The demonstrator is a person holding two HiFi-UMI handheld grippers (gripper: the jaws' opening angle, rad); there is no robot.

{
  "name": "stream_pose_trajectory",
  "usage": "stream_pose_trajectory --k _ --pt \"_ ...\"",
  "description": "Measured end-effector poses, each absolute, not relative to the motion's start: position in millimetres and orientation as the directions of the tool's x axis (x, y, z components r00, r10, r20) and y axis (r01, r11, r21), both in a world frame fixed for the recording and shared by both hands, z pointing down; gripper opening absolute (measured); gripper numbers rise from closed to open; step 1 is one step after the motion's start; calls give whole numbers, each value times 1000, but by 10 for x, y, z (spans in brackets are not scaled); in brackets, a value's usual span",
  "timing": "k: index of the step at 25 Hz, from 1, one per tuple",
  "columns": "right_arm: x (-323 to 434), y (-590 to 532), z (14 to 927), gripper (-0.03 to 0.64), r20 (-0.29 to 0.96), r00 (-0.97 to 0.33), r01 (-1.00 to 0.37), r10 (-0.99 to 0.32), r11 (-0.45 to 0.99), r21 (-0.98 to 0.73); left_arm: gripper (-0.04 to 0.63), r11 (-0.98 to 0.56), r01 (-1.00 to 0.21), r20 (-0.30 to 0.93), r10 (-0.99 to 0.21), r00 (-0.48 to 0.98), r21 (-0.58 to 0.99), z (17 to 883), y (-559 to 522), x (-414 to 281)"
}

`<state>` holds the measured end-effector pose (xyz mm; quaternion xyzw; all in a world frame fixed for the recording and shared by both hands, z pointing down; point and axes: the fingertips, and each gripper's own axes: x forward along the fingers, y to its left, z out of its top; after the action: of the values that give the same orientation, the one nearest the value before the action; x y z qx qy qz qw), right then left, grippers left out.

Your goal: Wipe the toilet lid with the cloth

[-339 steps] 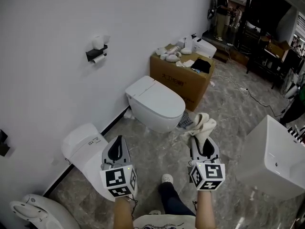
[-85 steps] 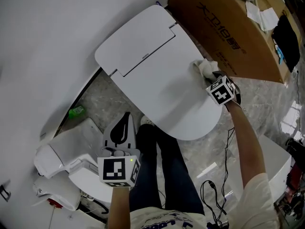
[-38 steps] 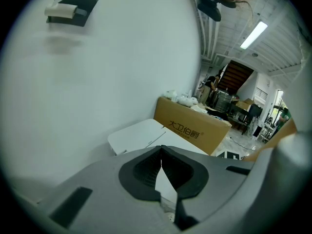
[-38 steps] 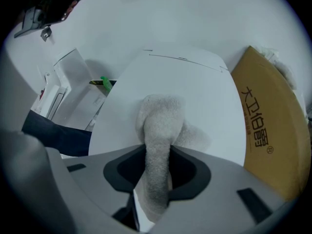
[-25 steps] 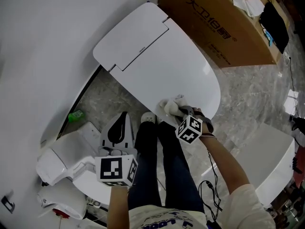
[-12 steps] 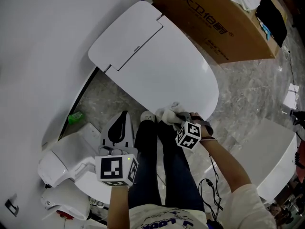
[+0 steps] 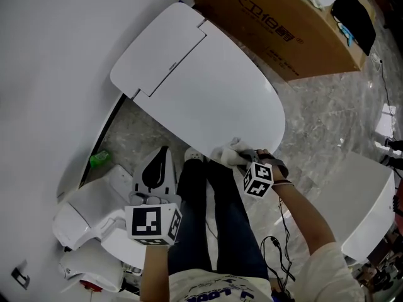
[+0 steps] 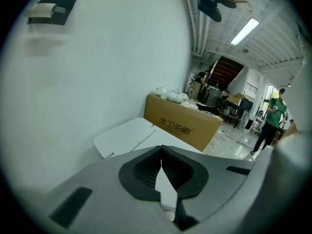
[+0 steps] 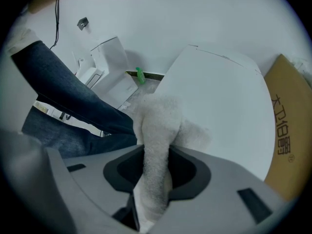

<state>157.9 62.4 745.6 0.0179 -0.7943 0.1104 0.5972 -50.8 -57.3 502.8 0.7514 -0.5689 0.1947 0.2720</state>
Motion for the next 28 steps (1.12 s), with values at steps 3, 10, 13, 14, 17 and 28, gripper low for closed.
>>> stream_pose_trajectory --k 3,10,13,14,17,28 --pt "1725 578 7465 120 954 -281 -175 102 972 -156 9 -219 -958 606 -742 288 186 5039 -602 -438" --pt "1980 437 7475 122 954 -281 -194 101 968 -160 9 -243 -953 603 -738 303 181 5034 -702 -292" --pt "2067 373 7476 123 953 -287 -215 94 963 -160 9 -247 -952 610 -732 305 180 5052 -709 -243" --pt "2097 345 7479 123 953 -290 -224 91 961 -160 9 -247 -952 612 -730 305 180 5061 -712 -228" --pt "2194 261 7482 123 951 -298 -250 79 955 -158 9 -252 -951 617 -724 309 181 5077 -721 -171" --pt "2711 -242 7497 126 961 -278 -388 5 914 -118 9 -279 -944 619 -714 327 178 5108 -798 12"
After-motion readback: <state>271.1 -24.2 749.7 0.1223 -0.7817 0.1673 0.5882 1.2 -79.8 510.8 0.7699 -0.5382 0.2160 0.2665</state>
